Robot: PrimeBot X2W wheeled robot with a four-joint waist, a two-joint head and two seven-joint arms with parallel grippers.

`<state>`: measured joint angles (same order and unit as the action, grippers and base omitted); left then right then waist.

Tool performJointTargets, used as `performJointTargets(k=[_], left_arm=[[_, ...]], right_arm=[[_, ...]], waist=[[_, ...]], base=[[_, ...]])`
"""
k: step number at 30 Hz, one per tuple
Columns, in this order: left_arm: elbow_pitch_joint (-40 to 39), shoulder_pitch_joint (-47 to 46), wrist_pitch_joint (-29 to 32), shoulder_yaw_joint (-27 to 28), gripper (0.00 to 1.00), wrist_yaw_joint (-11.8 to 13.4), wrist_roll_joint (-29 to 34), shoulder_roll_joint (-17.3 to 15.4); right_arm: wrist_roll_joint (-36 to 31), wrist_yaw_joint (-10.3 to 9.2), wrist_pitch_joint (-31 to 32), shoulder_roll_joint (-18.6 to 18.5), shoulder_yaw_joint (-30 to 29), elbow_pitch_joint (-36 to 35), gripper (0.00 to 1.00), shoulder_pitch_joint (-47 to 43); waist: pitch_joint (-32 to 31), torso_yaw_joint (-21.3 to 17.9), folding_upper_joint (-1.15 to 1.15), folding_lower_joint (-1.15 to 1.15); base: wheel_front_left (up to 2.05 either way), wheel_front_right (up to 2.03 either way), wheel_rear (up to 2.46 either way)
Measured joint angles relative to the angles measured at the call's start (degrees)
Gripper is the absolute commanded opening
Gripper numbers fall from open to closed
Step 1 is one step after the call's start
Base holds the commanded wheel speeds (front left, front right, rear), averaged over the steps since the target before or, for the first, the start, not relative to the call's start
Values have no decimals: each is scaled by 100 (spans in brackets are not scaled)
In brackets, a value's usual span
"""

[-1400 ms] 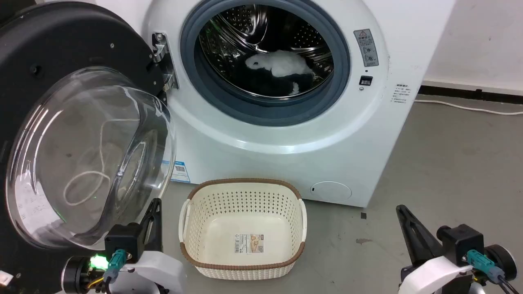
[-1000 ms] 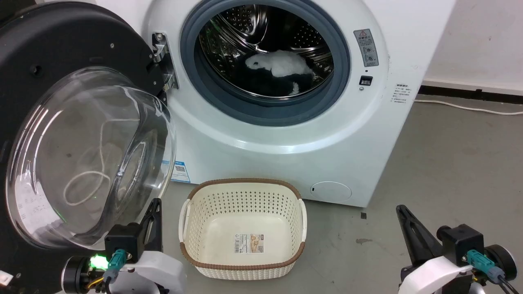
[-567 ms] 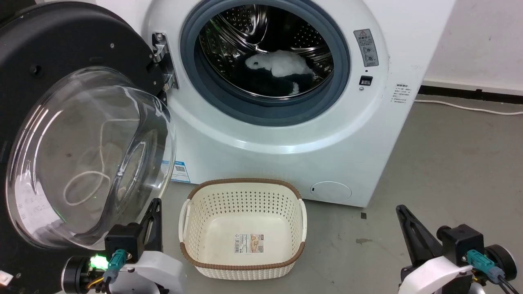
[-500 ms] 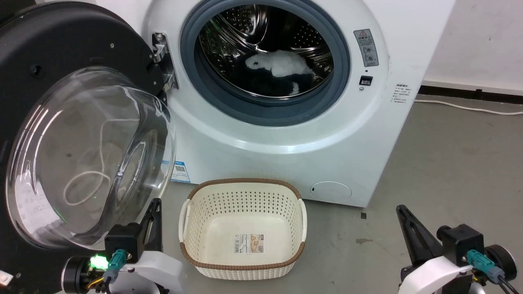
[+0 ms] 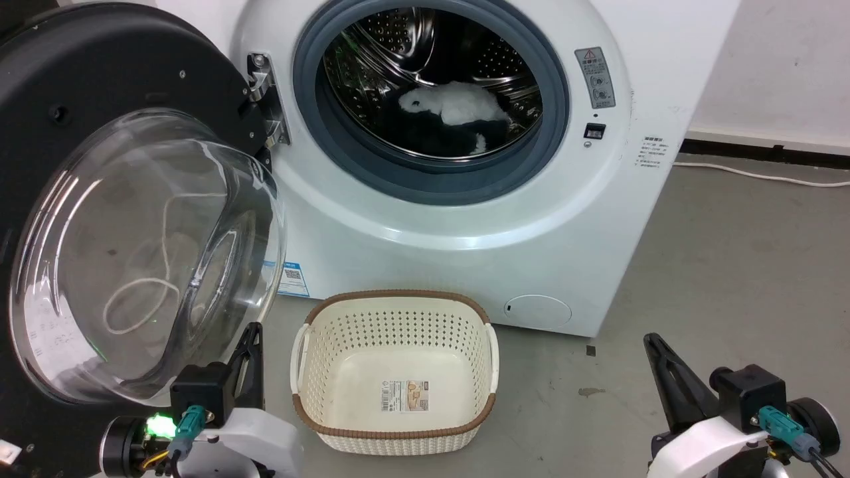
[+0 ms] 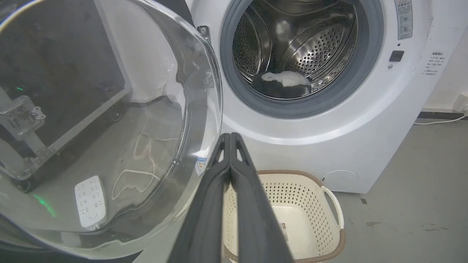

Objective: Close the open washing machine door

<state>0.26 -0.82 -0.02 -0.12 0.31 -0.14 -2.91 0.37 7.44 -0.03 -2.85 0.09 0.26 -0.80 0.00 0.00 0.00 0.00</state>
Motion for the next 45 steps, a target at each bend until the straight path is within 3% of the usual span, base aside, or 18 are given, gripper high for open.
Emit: performJointTargets(k=[8, 9, 39, 41, 45], left_arm=[[0, 0, 0, 0, 0, 0, 0, 0], [0, 0, 0, 0, 100, 0, 0, 0], [41, 90, -292, -235, 100, 25, -378, 1], [42, 91, -342, -266, 0, 25, -472, 1], [9, 101, -388, -276, 0, 25, -555, 1]], right_arm=[[-1, 0, 0, 0, 1, 0, 0, 0], [-1, 0, 0, 0, 0, 0, 100, 0], [397, 0, -293, 0, 109, 142, 100, -87], [445, 0, -345, 0, 124, 168, 100, -110], [535, -1, -391, 0, 142, 200, 100, -142]], waist=[[0, 0, 0, 0], [0, 0, 0, 0], [-1, 12, 0, 0], [-4, 16, 0, 0], [-6, 22, 0, 0]], base=[[0, 0, 0], [0, 0, 0], [0, 0, 0], [0, 0, 0], [0, 0, 0]])
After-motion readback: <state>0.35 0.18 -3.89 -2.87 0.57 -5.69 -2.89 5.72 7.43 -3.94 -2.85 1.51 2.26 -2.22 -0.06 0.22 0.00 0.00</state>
